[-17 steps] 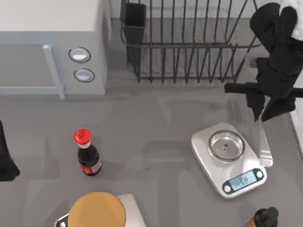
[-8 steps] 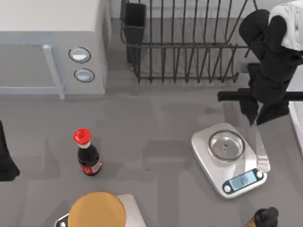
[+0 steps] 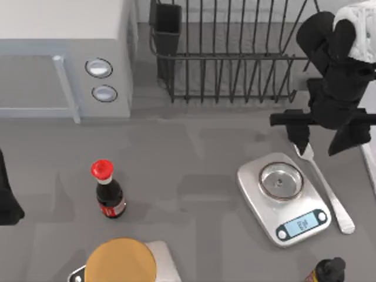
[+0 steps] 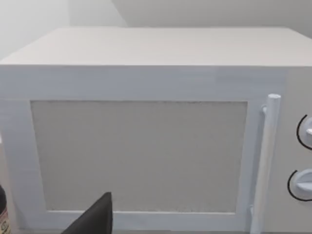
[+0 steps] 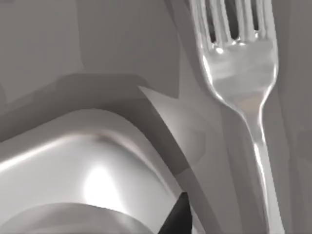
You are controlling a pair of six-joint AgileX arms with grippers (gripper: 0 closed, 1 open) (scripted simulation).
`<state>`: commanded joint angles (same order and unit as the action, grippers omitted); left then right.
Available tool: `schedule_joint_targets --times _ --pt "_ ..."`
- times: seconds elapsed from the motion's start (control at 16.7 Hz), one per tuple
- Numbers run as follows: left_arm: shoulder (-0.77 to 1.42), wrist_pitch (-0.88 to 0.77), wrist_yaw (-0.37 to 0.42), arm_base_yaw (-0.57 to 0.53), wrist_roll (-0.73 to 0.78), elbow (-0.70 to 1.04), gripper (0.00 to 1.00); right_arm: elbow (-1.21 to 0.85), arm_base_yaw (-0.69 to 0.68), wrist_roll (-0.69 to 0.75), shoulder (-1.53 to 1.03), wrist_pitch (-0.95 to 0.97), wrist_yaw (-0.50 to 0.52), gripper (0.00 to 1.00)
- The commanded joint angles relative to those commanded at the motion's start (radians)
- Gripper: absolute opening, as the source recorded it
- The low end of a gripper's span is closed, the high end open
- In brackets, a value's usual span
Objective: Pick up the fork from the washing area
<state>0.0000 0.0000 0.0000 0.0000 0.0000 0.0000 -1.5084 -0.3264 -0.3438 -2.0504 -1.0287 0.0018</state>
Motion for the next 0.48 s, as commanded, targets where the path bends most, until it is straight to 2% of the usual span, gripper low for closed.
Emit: schedule_joint_targets --times 0.12,0.48 --pt "0.000 0.000 0.000 0.000 0.000 0.000 1.00 0.000 0.000 0.000 0.000 0.000 0.000 0.98" --pt "0.000 0.000 0.000 0.000 0.000 0.000 1.00 0.000 0.000 0.000 0.000 0.000 0.000 1.00"
